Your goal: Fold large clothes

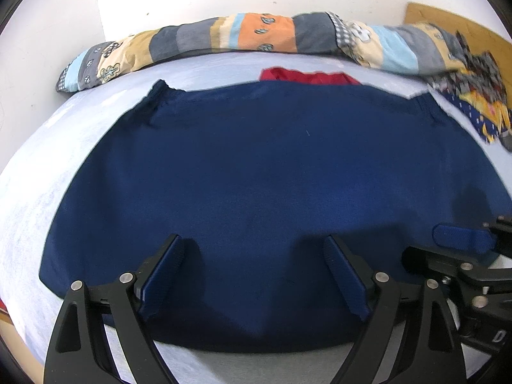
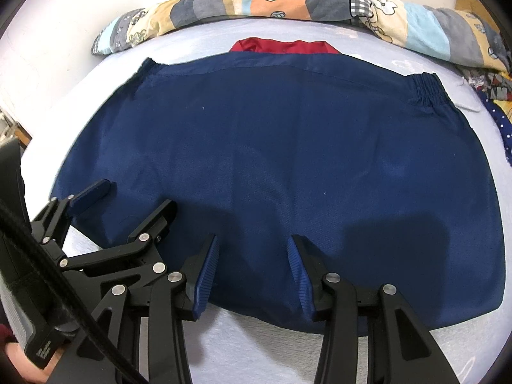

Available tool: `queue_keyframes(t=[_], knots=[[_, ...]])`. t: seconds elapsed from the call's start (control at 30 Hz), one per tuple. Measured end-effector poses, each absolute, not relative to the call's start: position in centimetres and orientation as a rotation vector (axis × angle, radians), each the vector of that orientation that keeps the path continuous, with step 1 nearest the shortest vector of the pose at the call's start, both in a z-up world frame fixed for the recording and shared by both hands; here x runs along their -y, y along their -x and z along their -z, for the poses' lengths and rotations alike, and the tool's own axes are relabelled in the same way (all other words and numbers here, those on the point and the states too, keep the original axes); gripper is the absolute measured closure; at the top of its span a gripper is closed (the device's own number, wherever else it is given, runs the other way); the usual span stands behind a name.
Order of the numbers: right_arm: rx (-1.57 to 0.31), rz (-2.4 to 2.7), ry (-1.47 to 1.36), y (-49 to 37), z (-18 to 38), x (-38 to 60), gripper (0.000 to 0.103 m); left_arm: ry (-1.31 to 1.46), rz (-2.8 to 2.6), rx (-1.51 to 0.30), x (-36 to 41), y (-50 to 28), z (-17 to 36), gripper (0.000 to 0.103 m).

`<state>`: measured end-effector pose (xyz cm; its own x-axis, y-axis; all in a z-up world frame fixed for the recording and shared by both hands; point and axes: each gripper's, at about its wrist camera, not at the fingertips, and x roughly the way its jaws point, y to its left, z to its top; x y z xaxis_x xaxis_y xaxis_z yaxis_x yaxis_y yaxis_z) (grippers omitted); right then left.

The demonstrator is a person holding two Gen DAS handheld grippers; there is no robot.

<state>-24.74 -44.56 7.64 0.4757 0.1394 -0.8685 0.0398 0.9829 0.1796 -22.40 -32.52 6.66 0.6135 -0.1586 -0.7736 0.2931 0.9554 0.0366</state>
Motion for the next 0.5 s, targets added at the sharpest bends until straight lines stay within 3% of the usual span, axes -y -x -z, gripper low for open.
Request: queue_keyframes(t=[0.17, 0.33, 0.43, 0.5], knots=[[-1.014, -0.011, -0.153, 21.6, -9.8, 46.4, 0.054, -0.103, 0.243, -0.915, 31.4, 17.4, -8.4, 0.014], [-1.055, 0.037, -0.247, 17.5, -8.5, 49.7, 0.054, -0.130, 0.111, -0.955, 28.7, 11.7, -7.3, 0.014], [-1.083, 0.050, -0.347, 16.8, -6.4, 51.7, 0.053, -0.035, 0.076, -1.009, 26.3, 10.3, -5.4, 0.005], [-1.082, 0.053, -0.363, 16.9, -6.6, 51.8, 0.053, -0.074, 0.055, -1.001, 26.9, 10.4, -5.6, 0.005]])
